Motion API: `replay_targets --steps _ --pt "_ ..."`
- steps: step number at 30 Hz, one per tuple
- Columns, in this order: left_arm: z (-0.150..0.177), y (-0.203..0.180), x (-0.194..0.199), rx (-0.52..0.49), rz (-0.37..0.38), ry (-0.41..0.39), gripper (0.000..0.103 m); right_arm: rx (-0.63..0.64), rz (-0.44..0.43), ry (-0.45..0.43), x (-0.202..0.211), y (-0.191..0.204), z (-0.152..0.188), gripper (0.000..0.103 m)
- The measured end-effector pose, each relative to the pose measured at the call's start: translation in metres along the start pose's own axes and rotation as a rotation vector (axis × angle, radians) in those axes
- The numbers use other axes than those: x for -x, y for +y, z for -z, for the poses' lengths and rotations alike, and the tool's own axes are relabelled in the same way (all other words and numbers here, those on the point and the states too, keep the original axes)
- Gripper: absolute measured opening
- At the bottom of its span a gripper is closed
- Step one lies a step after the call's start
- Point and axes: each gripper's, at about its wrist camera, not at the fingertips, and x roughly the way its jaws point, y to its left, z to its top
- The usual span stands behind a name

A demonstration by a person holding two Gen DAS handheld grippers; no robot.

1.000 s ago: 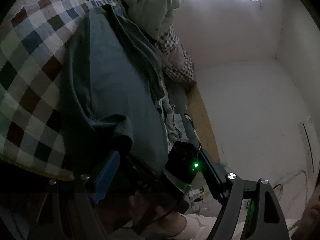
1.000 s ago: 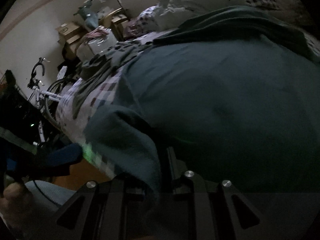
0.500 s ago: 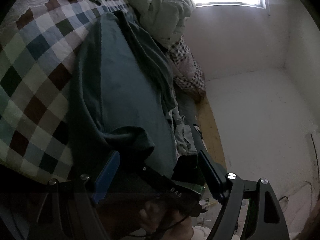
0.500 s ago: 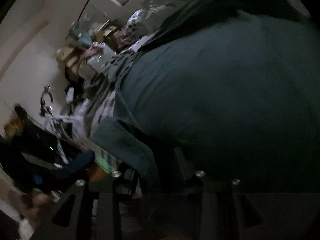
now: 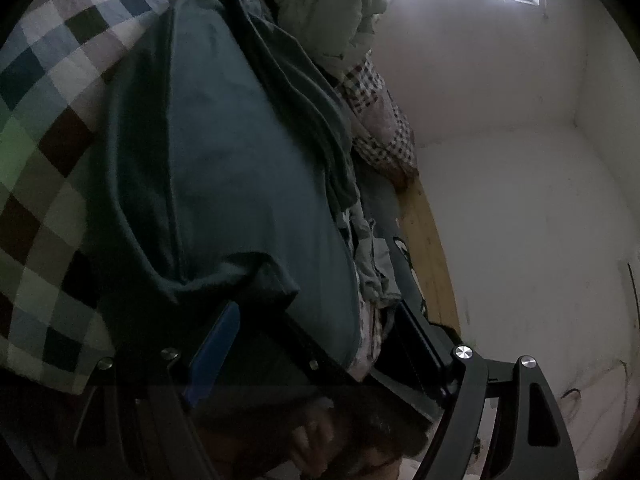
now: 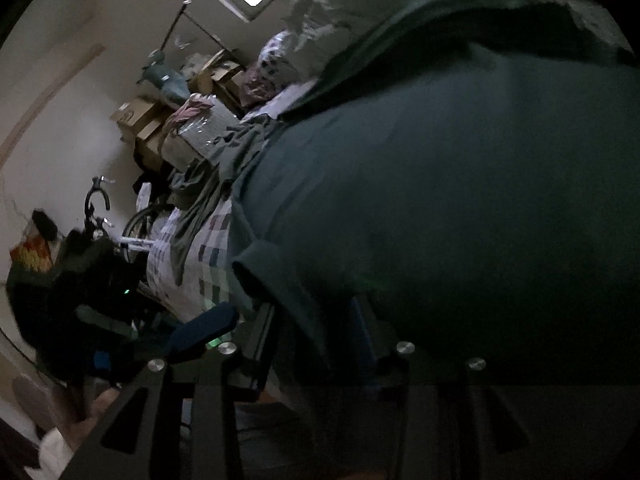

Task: Fold clothes

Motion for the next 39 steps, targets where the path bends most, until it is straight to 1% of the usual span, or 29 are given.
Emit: replay_targets --steps 2,4,8,10,13,17,19,25,30,33,35,39 --pt "-0.001 0.000 -0.001 0.006 0.010 -0.009 0.083 0.050 0.019 -0.012 0.004 0.004 0.001 0.046" --pt "-0.002 0.000 -0.002 0.009 0.020 -0.017 0.083 0.122 0.064 -0.028 0.006 0.014 0.002 0.048" --pt "-0.004 0.001 -0.001 -0.002 -0.016 -0.030 0.083 0.277 0.155 -0.060 0.007 0.036 0.008 0.048" --pt "-0.004 0.001 0.002 -0.006 -0.037 -0.044 0.083 0.341 0.189 -0.070 0.004 0.048 0.013 0.048" --pt "-0.005 0.002 0.009 -0.005 -0.044 -0.077 0.083 0.433 0.252 -0.070 -0.005 0.064 0.023 0.048" --pt "-0.004 0.004 0.011 0.006 -0.036 -0.092 0.083 0.536 0.343 -0.069 -0.019 0.075 0.036 0.048" --pt "-0.004 0.006 0.012 0.008 -0.033 -0.091 0.083 0.564 0.384 -0.071 -0.023 0.076 0.038 0.047" --pt "-0.006 0.007 0.011 0.013 -0.020 -0.092 0.083 0.579 0.481 -0.090 -0.029 0.072 0.036 0.045" --pt "-0.006 0.007 0.007 0.015 -0.014 -0.094 0.083 0.535 0.530 -0.118 -0.017 0.062 0.028 0.045" --pt "-0.005 0.005 0.004 0.008 -0.016 -0.085 0.083 0.488 0.516 -0.109 -0.012 0.052 0.021 0.045" --pt "-0.005 0.004 0.002 0.007 -0.014 -0.078 0.083 0.448 0.488 -0.107 -0.009 0.046 0.017 0.046" --pt "-0.005 0.003 -0.002 0.004 -0.005 -0.072 0.083 0.375 0.363 -0.115 0.001 0.040 0.010 0.046"
